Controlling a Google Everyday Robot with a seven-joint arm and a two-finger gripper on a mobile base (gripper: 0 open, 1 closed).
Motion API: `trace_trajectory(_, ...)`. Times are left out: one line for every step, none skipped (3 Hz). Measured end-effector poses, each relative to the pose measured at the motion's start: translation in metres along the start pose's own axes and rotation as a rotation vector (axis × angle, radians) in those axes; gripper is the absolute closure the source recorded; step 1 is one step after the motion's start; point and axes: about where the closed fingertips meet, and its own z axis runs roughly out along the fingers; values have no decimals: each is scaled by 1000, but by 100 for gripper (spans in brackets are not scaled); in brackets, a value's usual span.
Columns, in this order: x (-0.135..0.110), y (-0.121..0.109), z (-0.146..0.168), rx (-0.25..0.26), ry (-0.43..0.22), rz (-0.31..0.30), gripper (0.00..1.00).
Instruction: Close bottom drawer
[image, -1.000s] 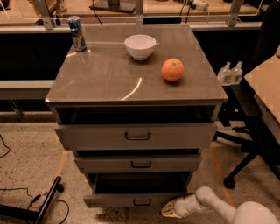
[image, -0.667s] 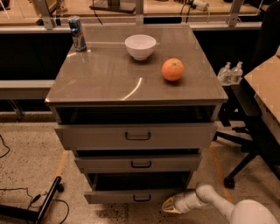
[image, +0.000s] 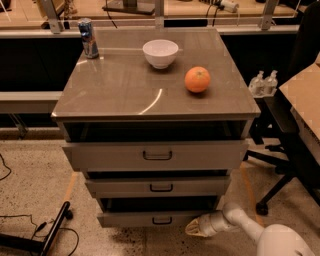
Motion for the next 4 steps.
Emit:
trace_trajectory(4, -14, 1, 11, 1, -3, 100)
trace_trajectory(11, -25, 1, 25, -4, -1, 100)
trace_trajectory(15, -32, 1, 40, -10, 1, 100)
trace_trajectory(21, -35, 1, 61, -19, 8, 100)
